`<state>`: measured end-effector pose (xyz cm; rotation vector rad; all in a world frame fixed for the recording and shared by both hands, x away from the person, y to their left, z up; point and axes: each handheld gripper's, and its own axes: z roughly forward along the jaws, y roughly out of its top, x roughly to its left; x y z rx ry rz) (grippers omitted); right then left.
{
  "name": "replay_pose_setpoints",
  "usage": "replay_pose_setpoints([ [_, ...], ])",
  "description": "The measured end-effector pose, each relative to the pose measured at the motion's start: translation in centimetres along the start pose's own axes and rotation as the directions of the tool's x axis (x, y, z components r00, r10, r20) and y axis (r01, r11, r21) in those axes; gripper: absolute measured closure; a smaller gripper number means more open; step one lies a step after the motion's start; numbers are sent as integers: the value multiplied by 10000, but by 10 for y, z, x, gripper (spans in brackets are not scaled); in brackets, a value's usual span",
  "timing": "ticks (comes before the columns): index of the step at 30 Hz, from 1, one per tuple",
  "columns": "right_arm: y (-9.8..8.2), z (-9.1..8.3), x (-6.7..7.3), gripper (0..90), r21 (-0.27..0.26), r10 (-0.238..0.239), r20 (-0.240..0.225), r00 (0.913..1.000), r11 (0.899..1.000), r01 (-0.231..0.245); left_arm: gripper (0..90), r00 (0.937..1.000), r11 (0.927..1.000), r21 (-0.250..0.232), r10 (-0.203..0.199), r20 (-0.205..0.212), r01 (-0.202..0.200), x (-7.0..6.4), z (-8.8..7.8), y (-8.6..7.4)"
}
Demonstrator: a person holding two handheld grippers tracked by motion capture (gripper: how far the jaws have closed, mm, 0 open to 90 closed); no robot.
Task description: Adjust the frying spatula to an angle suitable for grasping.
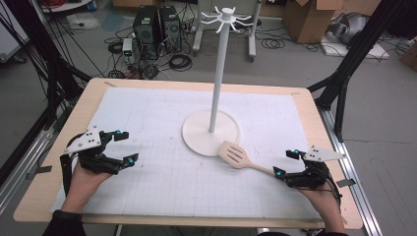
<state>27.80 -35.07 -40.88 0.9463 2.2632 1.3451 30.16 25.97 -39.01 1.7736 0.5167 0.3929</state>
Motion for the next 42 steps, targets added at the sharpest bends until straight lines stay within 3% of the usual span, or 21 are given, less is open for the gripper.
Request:
replay_pose_setpoints([
  [13, 0, 26, 4, 218, 1286, -462, -386, 9982, 9904, 509, 149, 9999, 10000, 22, 6, 107, -6, -1, 2, 0],
  [20, -1, 43, 6, 328, 2255, -665, -587, 9961, 9711, 781, 149, 9999, 10000, 53, 45, 98, -45, 0, 2, 0],
  [23, -2, 46, 6, 347, 2406, -717, -682, 9951, 9668, 862, 149, 10000, 10000, 18, 4, 59, -4, -1, 2, 0],
  [24, -2, 47, 7, 420, 2624, -761, -745, 9943, 9605, 931, 149, 10000, 10000, 26, 17, 18, -17, 0, 1, 0],
  [28, -4, 52, 7, 445, 3079, -880, -837, 9926, 9451, 1097, 149, 10000, 10000, 46, -2, 21, 2, 0, 1, 0],
  [36, -2, 52, 4, 547, 3182, -714, -926, 9931, 9430, 975, 149, 10000, 9999, 116, -16, -17, 16, 0, 2, 0],
  [42, 1, 54, 6, 631, 3400, -688, -1003, 9926, 9352, 992, 150, 10000, 9999, 170, -25, 43, 25, 0, 4, -1],
])
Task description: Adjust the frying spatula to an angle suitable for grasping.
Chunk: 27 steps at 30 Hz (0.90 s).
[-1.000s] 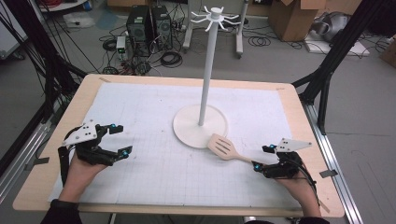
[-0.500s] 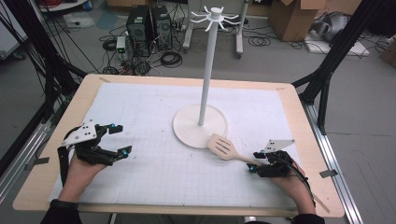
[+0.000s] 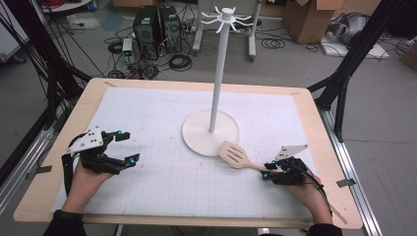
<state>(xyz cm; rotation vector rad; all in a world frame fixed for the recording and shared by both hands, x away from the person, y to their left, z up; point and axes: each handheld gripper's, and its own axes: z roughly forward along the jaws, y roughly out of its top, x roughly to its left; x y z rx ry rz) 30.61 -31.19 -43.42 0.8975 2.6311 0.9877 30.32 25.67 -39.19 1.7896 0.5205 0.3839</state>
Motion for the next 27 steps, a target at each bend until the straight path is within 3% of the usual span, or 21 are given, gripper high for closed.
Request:
replay_pose_setpoints([
  [5, 6, 0, -2, 682, 444, 300, -4, 9995, 9986, -300, 150, 9999, 9999, 113, -15, 117, 14, 0, 2, 0],
  [11, 12, 1, 0, 725, 817, 241, 146, 9996, 9963, -252, 152, 9999, 9999, 123, -11, 159, 9, -1, 2, 0],
  [17, 14, 0, 2, 768, 1053, 100, -1, 10000, 9944, -99, 153, 9998, 9999, 100, -19, 196, 17, 0, 2, 0],
  [23, 13, 0, 1, 778, 902, 229, -141, 9996, 9957, -215, 154, 9997, 9999, 104, 23, 228, -25, 0, 2, 0],
  [27, 11, -3, 1, 779, 580, 375, -523, 9979, 9977, -344, 154, 9998, 10000, 85, -5, 194, 4, 0, 1, 0],
])
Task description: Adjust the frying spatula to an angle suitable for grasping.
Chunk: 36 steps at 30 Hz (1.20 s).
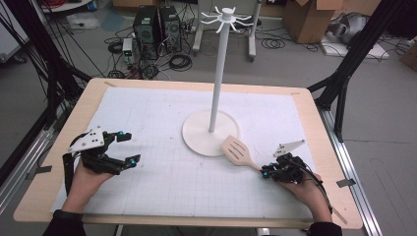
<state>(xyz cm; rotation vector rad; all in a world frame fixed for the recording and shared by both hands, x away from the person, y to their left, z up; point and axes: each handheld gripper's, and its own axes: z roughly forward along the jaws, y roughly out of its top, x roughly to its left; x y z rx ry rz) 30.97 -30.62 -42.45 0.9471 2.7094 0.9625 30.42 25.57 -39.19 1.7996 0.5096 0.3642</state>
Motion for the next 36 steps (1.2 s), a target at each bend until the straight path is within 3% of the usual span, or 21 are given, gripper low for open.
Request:
replay_pose_setpoints([
  [5, 2, -7, 5, 779, -547, -190, -181, 9997, 9983, 180, 154, 10000, 10000, -8, 34, -15, -34, 0, -1, 1],
  [9, 11, -8, 14, 779, -573, -564, -317, 9979, 9969, 545, 154, 10000, 9999, -124, 38, -23, -38, 1, -6, 3],
  [14, 35, -4, 32, 779, -578, -1263, -568, 9904, 9907, 1231, 154, 10000, 9997, -216, 88, -26, -88, 3, -15, 6],
  [17, 50, 3, 43, 779, -642, -1759, -795, 9812, 9832, 1711, 154, 9999, 9995, -299, 111, 34, -110, 3, -20, 8],
  [23, 80, 26, 66, 778, -479, -2659, -1323, 9549, 9639, 2618, 154, 9996, 9987, -458, 216, 176, -207, 2, -25, 11],
  [30, 106, 58, 86, 778, -608, -3522, -2102, 9120, 9358, 3473, 154, 9990, 9987, -432, 299, 319, -285, 0, -23, 12],
  [36, 124, 83, 104, 778, -294, -4048, -2461, 8807, 9113, 4107, 154, 9985, 9987, -405, 323, 450, -305, -1, -22, 12],
])
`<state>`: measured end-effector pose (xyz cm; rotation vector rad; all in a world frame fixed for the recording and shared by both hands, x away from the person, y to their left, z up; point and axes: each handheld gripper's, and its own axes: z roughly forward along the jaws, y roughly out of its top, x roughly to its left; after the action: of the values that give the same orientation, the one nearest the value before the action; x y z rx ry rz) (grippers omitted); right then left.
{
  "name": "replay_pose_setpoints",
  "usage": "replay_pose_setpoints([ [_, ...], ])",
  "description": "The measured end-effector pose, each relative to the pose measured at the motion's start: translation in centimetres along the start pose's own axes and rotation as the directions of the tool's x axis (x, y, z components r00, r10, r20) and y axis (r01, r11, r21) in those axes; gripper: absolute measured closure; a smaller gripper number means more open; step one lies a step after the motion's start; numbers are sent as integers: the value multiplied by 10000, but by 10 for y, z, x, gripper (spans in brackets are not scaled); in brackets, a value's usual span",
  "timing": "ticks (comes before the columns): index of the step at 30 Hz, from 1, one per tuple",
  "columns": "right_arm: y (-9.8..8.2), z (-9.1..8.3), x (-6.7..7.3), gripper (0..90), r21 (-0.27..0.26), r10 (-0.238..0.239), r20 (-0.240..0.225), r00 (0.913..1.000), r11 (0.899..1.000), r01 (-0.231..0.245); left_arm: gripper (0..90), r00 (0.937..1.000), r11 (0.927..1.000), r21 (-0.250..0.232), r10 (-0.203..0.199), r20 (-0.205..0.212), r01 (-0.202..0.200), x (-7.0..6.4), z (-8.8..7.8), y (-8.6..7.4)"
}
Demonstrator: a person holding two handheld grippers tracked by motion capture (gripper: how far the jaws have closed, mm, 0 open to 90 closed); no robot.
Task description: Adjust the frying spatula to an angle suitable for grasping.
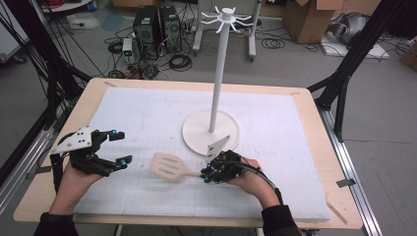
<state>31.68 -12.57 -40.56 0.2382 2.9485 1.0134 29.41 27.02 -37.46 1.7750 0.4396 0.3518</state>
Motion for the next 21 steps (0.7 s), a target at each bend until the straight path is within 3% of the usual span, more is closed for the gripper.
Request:
replay_pose_setpoints([
  [3, 9, 12, 1, 777, 106, -373, -145, 9992, 9992, 375, 154, 10000, 10000, 15, 35, 64, -35, -1, 1, 0],
  [9, 21, 26, 2, 777, 221, -577, -244, 9980, 9981, 582, 154, 9998, 10000, 65, 55, 165, -56, -3, 4, 0],
  [18, 22, 39, 1, 764, 716, -741, -223, 9970, 9946, 755, 154, 9996, 9997, 228, 47, 262, -53, -4, 10, -3],
  [19, 22, 38, 2, 669, 628, -710, -169, 9973, 9954, 719, 154, 9996, 9996, 262, 31, 291, -39, -5, 11, -3],
  [21, 23, 35, 3, 581, 320, -640, -9, 9980, 9974, 640, 154, 9995, 9997, 251, 53, 325, -62, -5, 12, -3],
])
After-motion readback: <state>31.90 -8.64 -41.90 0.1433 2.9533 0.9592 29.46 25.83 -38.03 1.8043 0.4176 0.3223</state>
